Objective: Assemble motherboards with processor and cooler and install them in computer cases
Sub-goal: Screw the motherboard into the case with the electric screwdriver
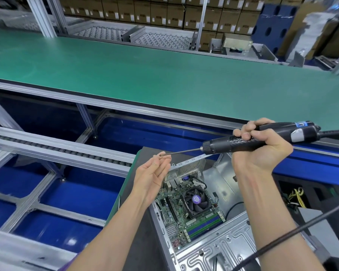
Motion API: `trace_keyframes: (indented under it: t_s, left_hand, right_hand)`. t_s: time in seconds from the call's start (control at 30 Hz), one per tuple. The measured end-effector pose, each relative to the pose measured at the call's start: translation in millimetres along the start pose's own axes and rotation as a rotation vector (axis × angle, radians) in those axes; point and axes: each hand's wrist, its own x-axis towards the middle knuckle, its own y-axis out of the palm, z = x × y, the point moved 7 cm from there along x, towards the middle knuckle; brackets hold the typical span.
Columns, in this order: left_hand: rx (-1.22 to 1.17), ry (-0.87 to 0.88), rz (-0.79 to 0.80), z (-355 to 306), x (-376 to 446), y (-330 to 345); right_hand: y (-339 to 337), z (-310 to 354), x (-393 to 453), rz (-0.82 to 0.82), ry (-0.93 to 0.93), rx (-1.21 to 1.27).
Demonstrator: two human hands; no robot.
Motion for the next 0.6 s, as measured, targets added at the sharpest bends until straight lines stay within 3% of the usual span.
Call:
trace_keyframes:
  t_s: [0.13,0.2,0.27,0.33,0.4,0.47,0.6]
  left_hand:
    - [0.087,0.106,-0.151,-21,0,-13]
    - [0.295,0.197,-0.299,-37,2,-26]
    - [0.762,0.343,-0.405,-54,8,-26]
    - [1.304,0.468,-0.396,-59,15,-10]
    - [1.721,0.416,-0.355,-48,26,-5]
    - [1.860,0.314,-0.334,-37,35,-12]
    - [1.853,0.263,-0.375,-35,41,-21]
  right_hand:
    - [13,15,1,0.086,-0.068,-0.024]
    - [19,15,0,0.154,-0.076,-0.081]
    - [23,4,-3,0.213,-0.076,-0.150]
    - [26,-14,-9,0.257,-0.091,-0.230]
    - [26,-37,-17,0.318,-0.104,-0.347]
    - [23,-61,-26,0.386,-0.094,-0.462]
    - [16,-100,-35,0.483,-0.052,-0.578]
